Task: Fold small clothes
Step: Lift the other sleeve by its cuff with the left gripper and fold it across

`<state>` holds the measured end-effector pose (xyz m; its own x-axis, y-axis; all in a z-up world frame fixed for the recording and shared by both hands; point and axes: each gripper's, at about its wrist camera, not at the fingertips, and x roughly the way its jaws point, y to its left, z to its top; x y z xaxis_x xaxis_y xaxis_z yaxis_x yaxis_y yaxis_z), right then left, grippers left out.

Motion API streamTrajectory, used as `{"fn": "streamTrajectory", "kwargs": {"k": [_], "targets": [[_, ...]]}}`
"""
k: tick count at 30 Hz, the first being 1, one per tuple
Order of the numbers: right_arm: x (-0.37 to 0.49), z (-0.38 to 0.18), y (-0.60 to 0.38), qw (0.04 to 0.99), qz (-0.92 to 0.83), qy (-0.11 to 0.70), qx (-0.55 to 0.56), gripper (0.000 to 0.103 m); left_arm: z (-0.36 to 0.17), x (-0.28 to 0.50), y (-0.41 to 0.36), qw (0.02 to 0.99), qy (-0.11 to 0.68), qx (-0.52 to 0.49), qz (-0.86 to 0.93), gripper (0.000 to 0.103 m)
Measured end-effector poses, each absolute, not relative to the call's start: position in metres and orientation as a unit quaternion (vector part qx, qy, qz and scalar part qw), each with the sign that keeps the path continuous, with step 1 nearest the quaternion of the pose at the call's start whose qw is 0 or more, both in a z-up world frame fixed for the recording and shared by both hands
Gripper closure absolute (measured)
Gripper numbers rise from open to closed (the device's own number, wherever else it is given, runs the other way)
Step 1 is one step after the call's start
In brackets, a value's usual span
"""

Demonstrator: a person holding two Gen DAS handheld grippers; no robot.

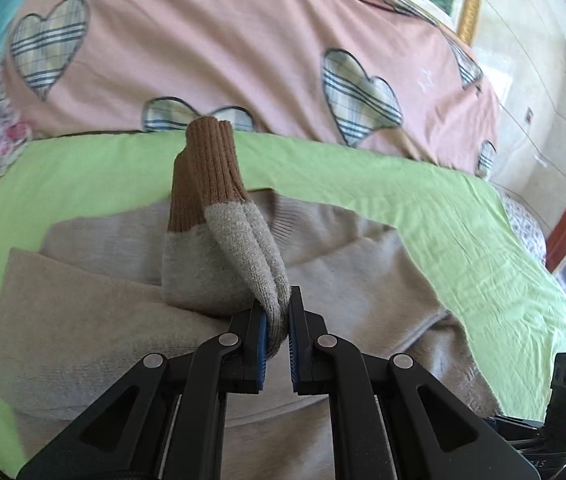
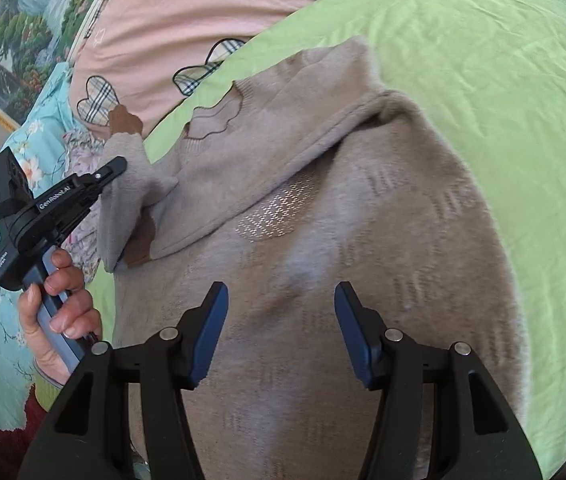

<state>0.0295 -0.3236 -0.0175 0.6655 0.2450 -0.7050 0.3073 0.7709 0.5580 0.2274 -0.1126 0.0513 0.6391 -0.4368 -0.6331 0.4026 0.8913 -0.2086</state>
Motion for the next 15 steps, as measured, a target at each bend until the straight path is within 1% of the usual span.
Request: {"fn": "streamTrajectory", "kwargs": {"k": [4,7,9,10,11,12,15], "targets": [[0.025,-0.018,-0.334,0.846,-0.031,0.401,0.349,0.046,0.024,0.228,-0.162,0.888,0.372,0.027,-0.269,0.094],[0.025,-0.017,-0.339,0.846,-0.038,0.399,0.352,0.046,0.003,0.227,-0.182,0.872,0.391,0.063,-0.288,0.078],[0.028,-0.015,-0.340,0.846,-0.040,0.399,0.352,0.046,-0.004,0.221,-0.186,0.867,0.395,0.082,-0.292,0.060],[0.029,-0.014,-0.341,0.846,-0.039,0.399,0.351,0.046,-0.003,0.215,-0.183,0.868,0.391,0.087,-0.294,0.055],[0.033,-0.013,-0.341,0.847,-0.039,0.398,0.350,0.046,-0.001,0.208,-0.177,0.869,0.386,0.089,-0.296,0.048],[0.036,-0.012,-0.341,0.847,-0.036,0.398,0.349,0.046,0.003,0.200,-0.170,0.872,0.379,0.090,-0.297,0.044],[0.052,-0.011,-0.340,0.849,-0.025,0.401,0.343,0.046,0.010,0.184,-0.141,0.880,0.371,0.090,-0.281,0.039]]}}
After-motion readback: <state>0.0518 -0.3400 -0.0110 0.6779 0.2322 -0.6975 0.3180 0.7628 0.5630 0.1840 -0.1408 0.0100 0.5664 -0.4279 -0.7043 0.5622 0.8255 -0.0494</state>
